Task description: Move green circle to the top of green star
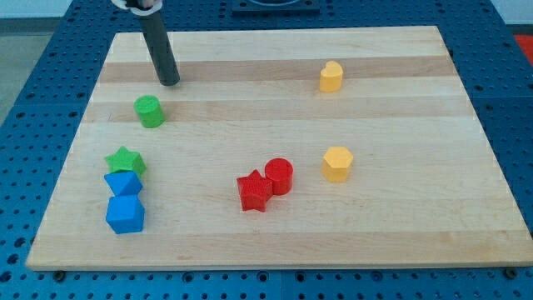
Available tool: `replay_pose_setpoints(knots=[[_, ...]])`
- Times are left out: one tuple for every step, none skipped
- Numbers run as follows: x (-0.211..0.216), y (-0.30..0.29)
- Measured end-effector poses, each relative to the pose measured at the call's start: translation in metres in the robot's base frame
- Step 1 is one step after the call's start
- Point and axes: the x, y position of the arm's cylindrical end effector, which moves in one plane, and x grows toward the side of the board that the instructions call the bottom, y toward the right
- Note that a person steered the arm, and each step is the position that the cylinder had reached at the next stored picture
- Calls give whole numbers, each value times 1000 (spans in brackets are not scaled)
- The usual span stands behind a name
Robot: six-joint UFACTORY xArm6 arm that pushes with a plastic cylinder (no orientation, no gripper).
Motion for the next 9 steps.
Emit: replay_pose_setpoints(knots=[[40, -5], [40, -23], [44, -43], [46, -53], [46, -53], [47, -53], [62, -53], [78, -53], [85, -53]])
